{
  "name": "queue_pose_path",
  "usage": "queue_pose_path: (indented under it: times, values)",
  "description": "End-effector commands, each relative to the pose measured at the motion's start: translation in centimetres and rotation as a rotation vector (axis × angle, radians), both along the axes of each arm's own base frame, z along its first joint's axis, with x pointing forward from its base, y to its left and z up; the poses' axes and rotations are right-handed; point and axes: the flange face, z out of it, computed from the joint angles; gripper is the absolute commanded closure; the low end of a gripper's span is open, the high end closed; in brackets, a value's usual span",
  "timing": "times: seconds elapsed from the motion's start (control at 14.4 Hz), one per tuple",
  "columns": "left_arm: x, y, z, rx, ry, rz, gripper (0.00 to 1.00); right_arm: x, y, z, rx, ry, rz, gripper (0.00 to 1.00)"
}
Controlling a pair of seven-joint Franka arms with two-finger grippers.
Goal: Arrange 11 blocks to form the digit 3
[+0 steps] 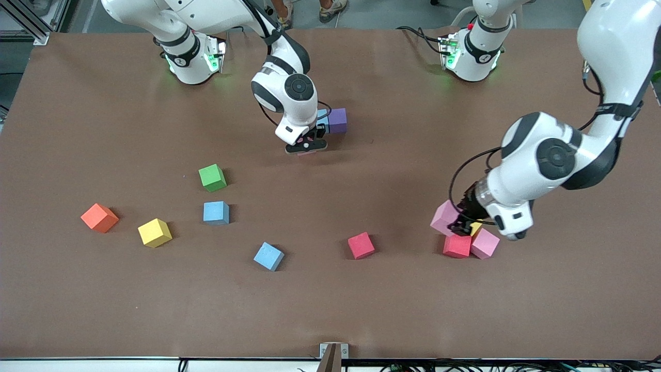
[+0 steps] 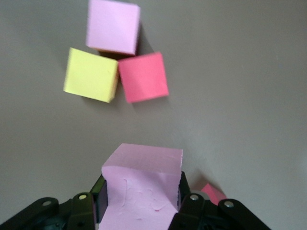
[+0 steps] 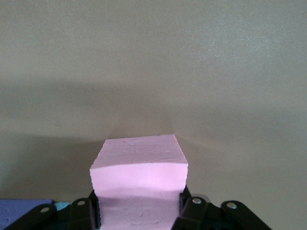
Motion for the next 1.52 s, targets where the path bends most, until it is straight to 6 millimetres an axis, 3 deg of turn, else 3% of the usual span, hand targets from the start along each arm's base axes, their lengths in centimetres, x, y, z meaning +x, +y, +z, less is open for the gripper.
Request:
queue_pose_path:
  times: [0.0, 0.14, 0.35, 0.48, 0.69, 0.9, 1.04, 1.18, 1.45]
  values:
    - [0.7, -2.3, -0.4, 0.031, -0.026, -0.055, 0.92, -0.8, -0.6, 0.3, -0.006, 0.011, -0.009, 0.00]
    - [0.1, -4.1, -1.0, 0.043, -0.023, -0.078, 0.92, -0.4, -0.6, 0.5, 0.000, 0.006, -0.014, 0.00]
    - [0.6, -4.3, -1.2, 0.057, -0.032, -0.072, 0.93, 0.5, 0.0, 1.6, 0.020, -0.010, -0.017, 0.00]
    - [0.6, -4.5, -1.2, 0.054, -0.029, -0.072, 0.94, 2.1, 0.5, 3.7, 0.040, -0.035, -0.029, 0.00]
    - [0.4, -4.9, -1.2, 0.054, -0.030, -0.079, 0.94, 10.0, -1.0, 9.7, 0.048, -0.063, -0.139, 0.00]
    - [0.5, -4.9, -1.0, 0.055, -0.034, -0.080, 0.94, 17.4, -5.2, 14.3, 0.071, -0.086, -0.283, 0.00]
    - [0.7, -4.5, -1.0, 0.059, -0.038, -0.080, 0.94, 22.2, -8.8, 14.7, 0.123, -0.075, -0.403, 0.00]
    - [0.7, -4.3, -1.0, 0.059, -0.039, -0.087, 0.94, 27.3, -11.8, 13.3, 0.200, -0.040, -0.537, 0.00]
    - [0.7, -4.3, -1.0, 0.060, -0.038, -0.093, 0.93, 32.3, -13.0, 11.9, 0.254, -0.078, -0.627, 0.00]
